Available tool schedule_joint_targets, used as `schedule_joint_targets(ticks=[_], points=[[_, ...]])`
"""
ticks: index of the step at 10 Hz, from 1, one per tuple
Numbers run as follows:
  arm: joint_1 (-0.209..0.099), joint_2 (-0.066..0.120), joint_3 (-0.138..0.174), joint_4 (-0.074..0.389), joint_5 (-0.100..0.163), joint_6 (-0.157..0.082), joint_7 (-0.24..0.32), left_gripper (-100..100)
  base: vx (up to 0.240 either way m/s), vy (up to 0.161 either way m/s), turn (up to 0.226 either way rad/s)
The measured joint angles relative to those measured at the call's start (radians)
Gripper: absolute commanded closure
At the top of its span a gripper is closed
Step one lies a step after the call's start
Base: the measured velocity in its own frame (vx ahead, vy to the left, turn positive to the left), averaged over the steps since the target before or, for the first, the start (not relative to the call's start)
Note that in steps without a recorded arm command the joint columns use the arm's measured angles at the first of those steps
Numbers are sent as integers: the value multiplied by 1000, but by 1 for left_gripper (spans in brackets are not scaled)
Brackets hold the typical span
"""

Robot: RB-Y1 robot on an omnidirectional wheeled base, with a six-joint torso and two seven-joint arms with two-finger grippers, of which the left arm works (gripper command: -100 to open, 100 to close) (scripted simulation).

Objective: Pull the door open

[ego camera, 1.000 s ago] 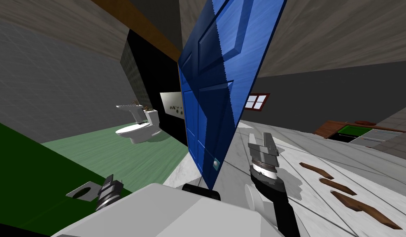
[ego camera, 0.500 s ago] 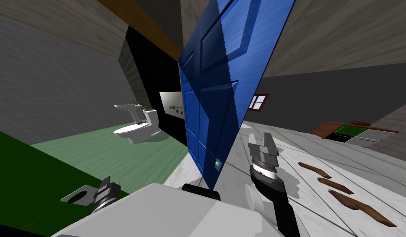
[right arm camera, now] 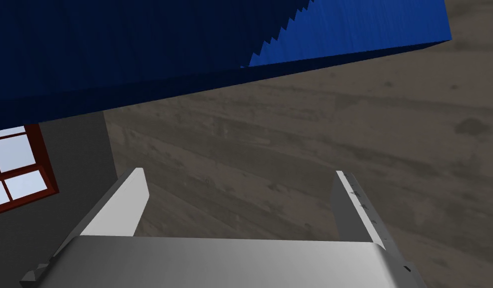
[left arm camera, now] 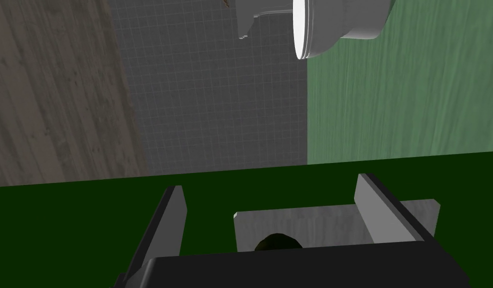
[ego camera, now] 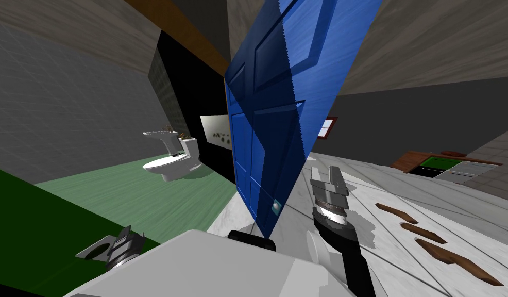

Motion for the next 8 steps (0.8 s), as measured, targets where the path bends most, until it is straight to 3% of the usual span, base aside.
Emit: schedule_joint_targets(ticks=[2, 3, 5, 6, 8], points=[[14, 32, 1, 61, 5, -35, 16, -100, -15, 150, 20], [35, 14, -1, 16, 6, -22, 31, -100, -30, 93, -70], [38, 40, -1, 72, 10, -49, 42, -100, -33, 66, -16], [37, 37, -4, 74, 8, -55, 43, 100, -2, -23, -7], [39, 33, -3, 78, 8, -44, 42, 100, -1, -16, -11]])
